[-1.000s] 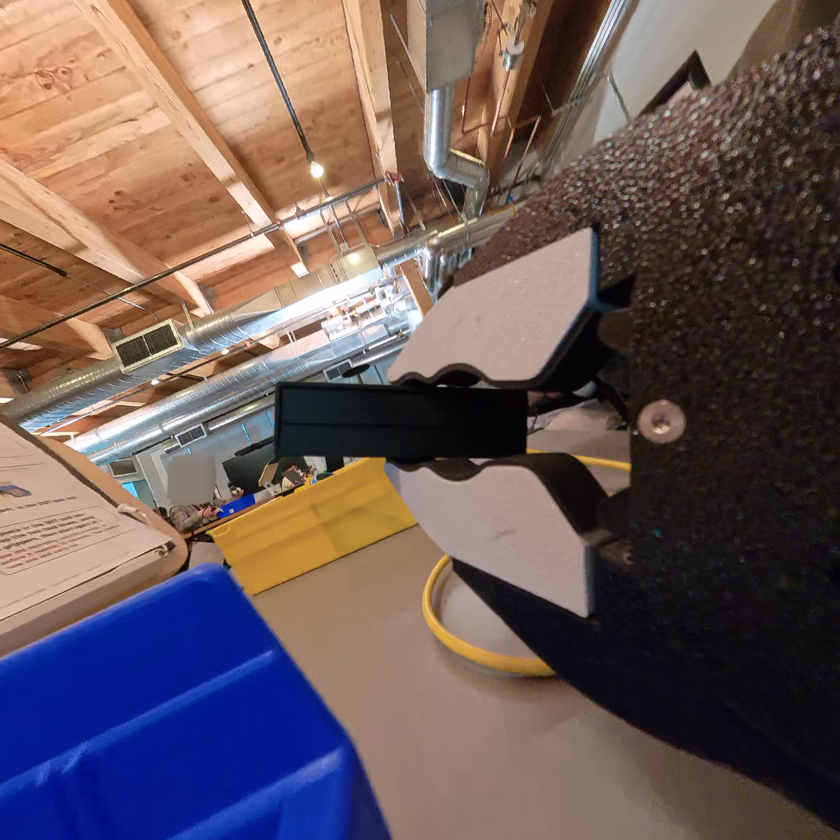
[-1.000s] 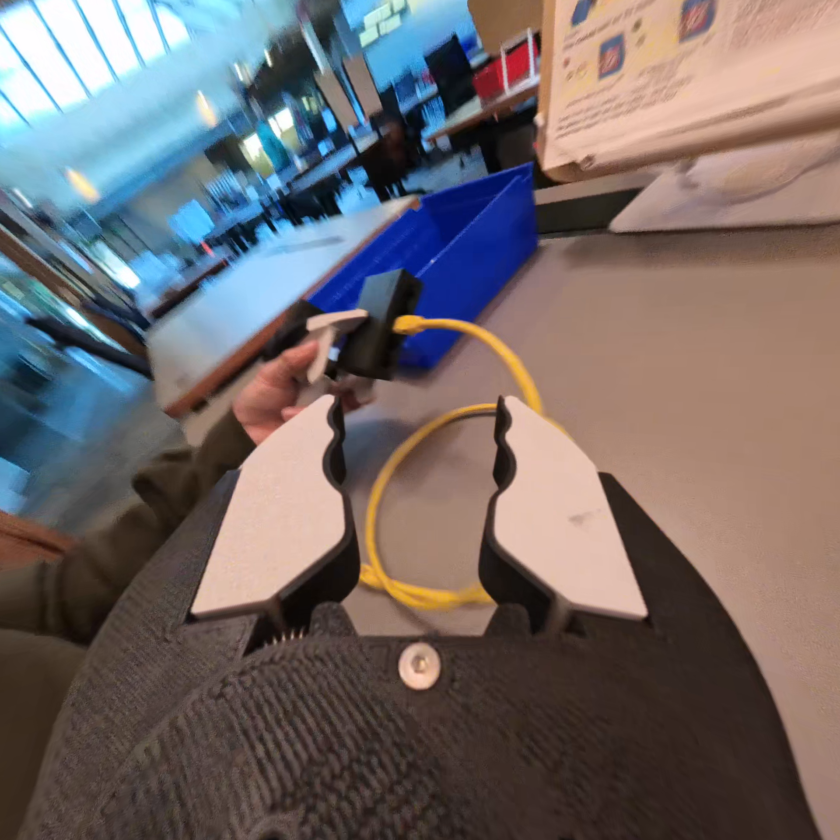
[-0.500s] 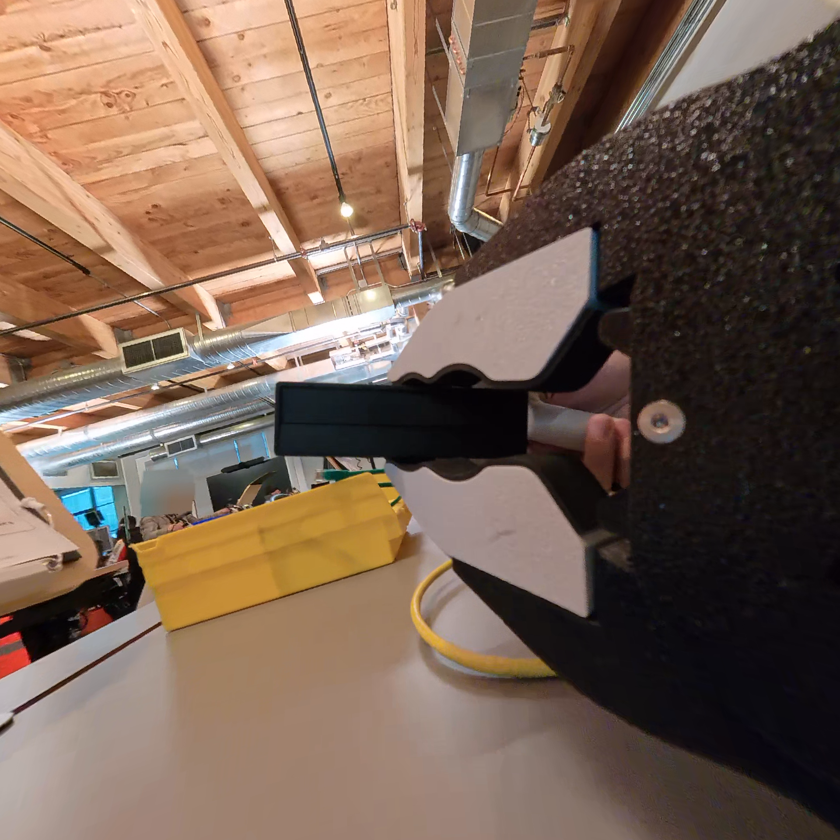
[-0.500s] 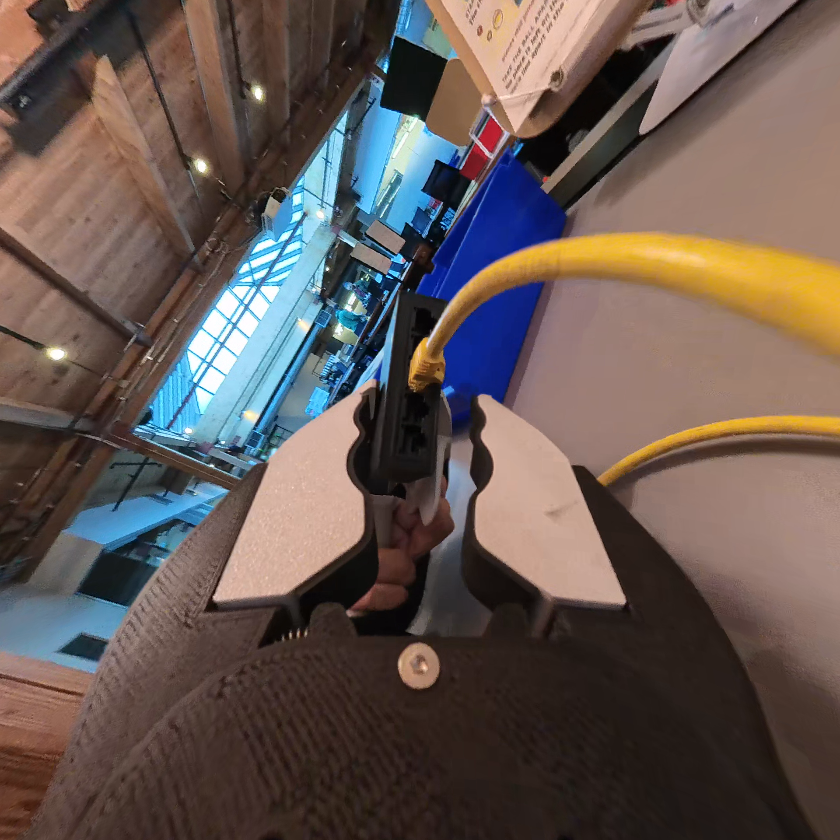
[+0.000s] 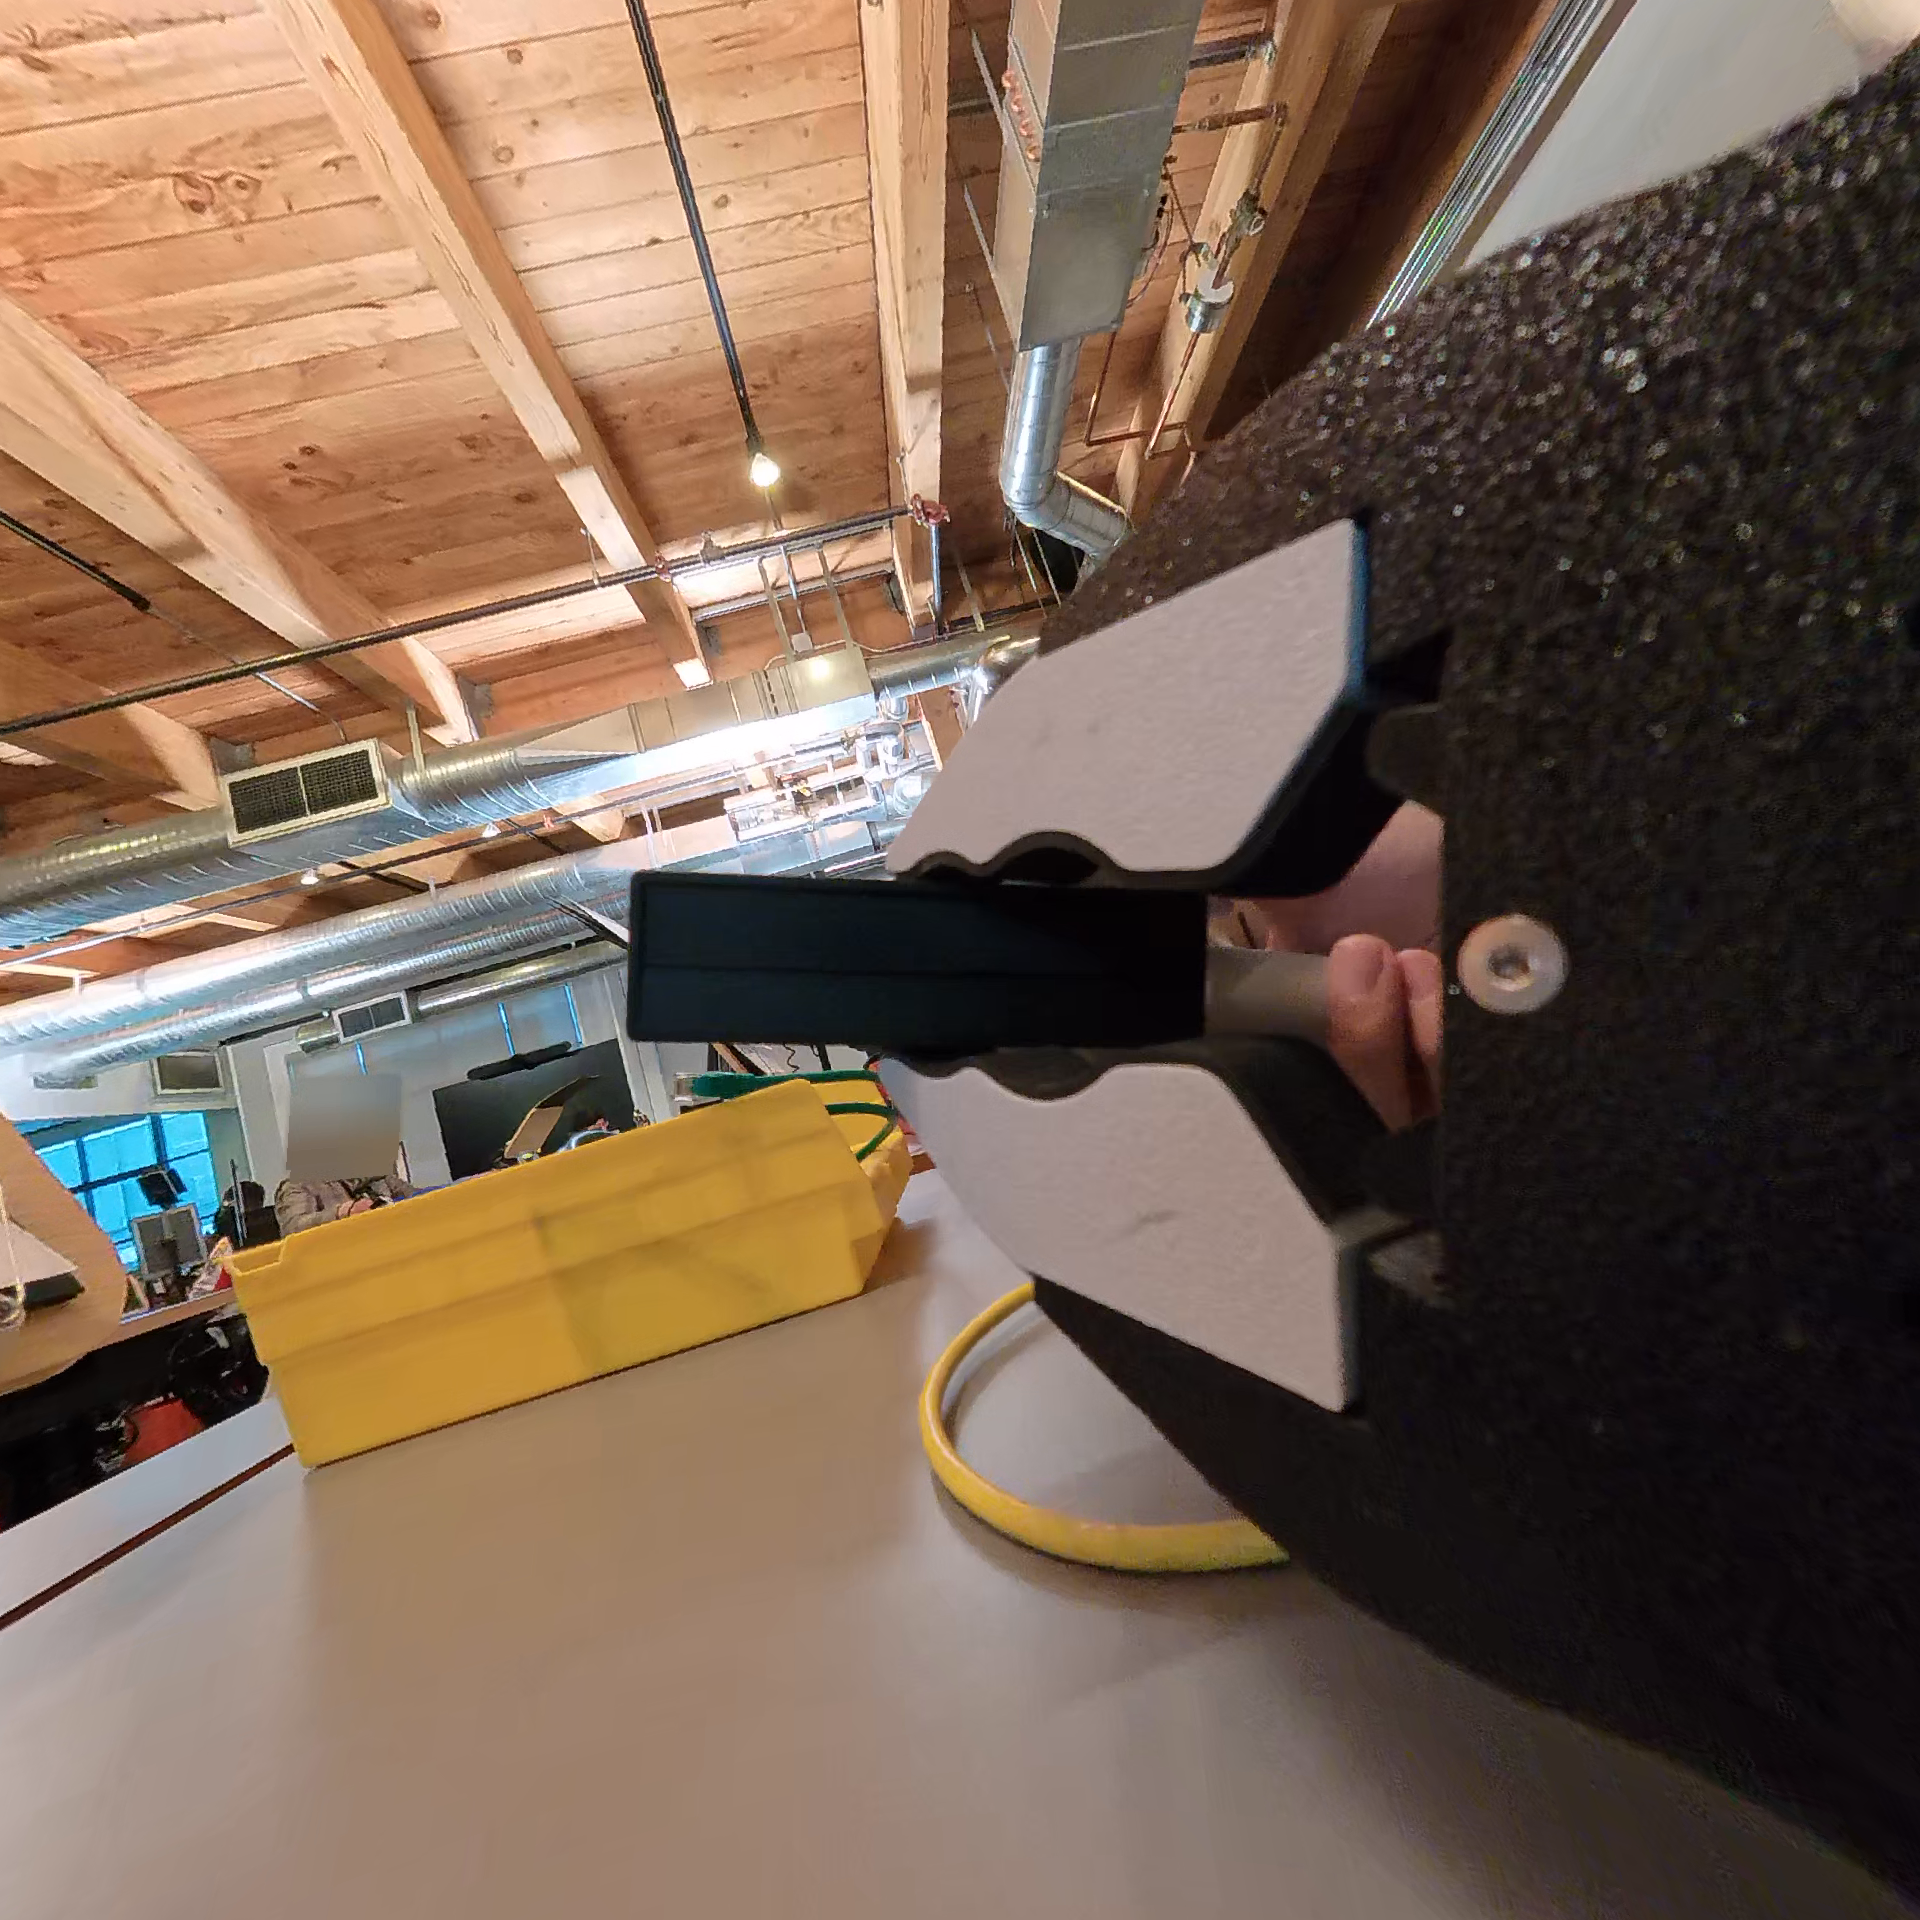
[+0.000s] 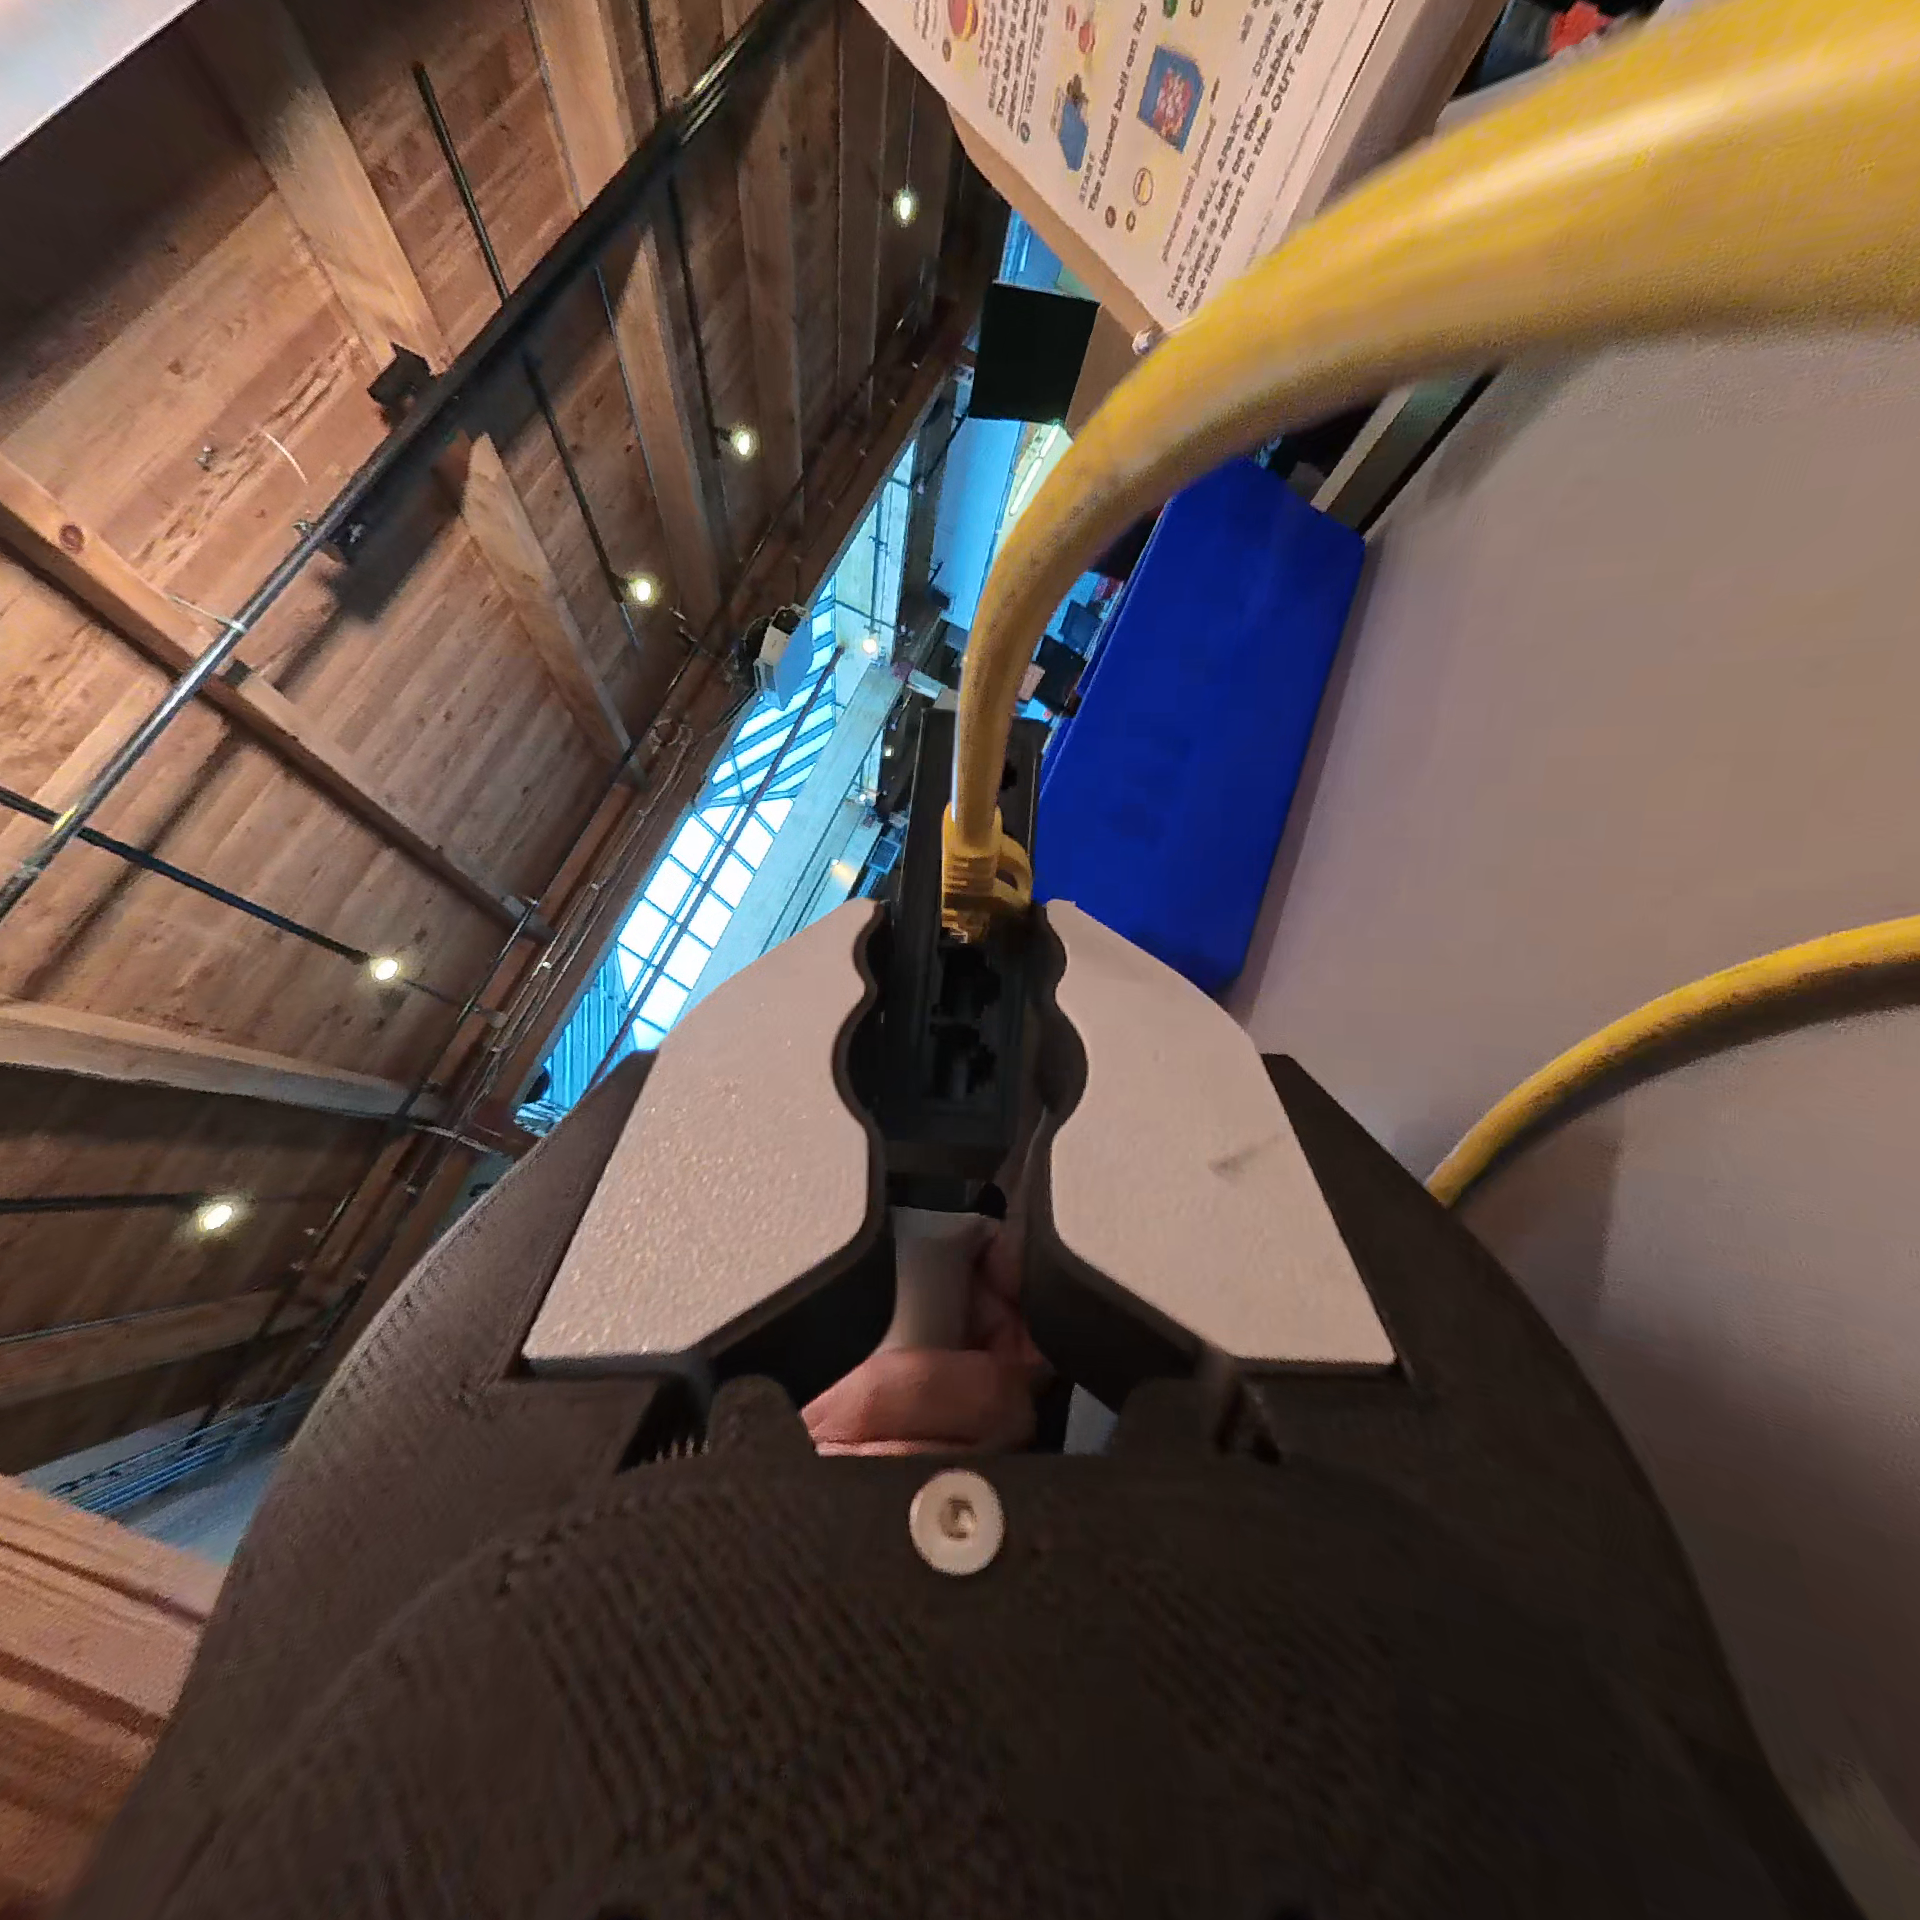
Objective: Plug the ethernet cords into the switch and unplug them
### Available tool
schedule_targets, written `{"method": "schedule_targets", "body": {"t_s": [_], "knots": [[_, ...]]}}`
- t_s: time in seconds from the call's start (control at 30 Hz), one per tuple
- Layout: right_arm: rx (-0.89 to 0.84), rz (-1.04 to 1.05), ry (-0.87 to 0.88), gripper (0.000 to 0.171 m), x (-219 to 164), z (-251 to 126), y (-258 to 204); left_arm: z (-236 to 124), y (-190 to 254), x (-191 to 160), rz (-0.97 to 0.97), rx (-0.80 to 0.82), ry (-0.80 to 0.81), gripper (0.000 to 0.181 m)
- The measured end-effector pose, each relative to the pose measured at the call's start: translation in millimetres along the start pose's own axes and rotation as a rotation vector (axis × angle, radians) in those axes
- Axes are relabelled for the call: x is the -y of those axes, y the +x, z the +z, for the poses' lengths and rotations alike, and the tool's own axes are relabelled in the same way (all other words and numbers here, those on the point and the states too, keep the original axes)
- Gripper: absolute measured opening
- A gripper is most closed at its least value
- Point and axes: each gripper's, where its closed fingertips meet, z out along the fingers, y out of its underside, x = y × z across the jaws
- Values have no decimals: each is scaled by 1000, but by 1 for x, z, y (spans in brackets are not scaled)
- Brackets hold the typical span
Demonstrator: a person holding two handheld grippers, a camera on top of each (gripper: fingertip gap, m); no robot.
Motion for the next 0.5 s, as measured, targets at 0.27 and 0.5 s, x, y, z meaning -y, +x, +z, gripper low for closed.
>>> {"method": "schedule_targets", "body": {"t_s": [0.27,0.5], "knots": [[-1,20,81,24,4,-7,2,2,-1,-5,19,16,-3,27],[-12,7,104,15,9,-10,4,1,1,-2,31,11,6,27]]}}
